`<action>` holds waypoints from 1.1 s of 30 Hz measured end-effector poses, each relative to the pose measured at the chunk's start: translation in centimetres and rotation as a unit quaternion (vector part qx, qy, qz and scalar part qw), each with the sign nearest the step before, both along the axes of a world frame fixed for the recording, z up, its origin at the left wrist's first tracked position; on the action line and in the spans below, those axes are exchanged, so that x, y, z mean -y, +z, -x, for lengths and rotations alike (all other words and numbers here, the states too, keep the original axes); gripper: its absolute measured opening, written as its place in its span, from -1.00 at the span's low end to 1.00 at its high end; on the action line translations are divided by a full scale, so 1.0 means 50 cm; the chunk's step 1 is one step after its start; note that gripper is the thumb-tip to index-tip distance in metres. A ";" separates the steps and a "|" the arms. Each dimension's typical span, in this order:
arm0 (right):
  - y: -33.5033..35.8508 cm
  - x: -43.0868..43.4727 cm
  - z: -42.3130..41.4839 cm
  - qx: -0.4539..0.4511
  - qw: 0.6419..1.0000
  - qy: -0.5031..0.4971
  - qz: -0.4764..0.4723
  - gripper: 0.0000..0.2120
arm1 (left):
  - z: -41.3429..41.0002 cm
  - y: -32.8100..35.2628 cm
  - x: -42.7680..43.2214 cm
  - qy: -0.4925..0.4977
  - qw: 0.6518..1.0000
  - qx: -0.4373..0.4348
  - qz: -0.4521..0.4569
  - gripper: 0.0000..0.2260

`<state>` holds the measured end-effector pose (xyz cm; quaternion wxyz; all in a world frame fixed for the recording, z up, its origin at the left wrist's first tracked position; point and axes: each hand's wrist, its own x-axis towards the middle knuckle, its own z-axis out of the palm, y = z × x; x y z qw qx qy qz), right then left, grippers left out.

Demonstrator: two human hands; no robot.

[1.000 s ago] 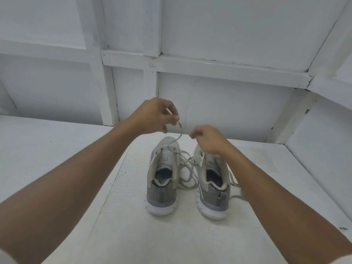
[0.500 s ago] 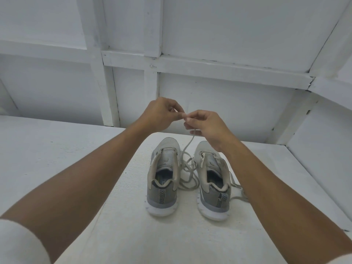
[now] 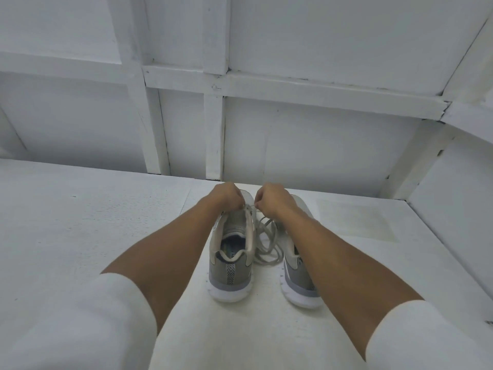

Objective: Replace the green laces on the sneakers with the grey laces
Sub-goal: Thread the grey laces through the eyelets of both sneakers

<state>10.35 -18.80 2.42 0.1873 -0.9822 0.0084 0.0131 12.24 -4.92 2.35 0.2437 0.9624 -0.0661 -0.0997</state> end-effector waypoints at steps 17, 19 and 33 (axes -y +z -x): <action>-0.021 -0.022 -0.018 0.013 0.998 0.034 0.048 -0.81 | -0.020 -0.051 0.010 0.079 0.996 0.028 0.035 -0.83; -0.027 -0.025 -0.018 0.012 0.998 0.036 0.046 -0.82 | -0.020 -0.056 0.013 0.089 0.995 0.030 0.035 -0.81; -0.042 -0.012 -0.035 -0.043 0.999 0.000 -0.024 -0.75 | -0.015 -0.073 0.035 0.108 0.993 0.028 -0.031 -0.67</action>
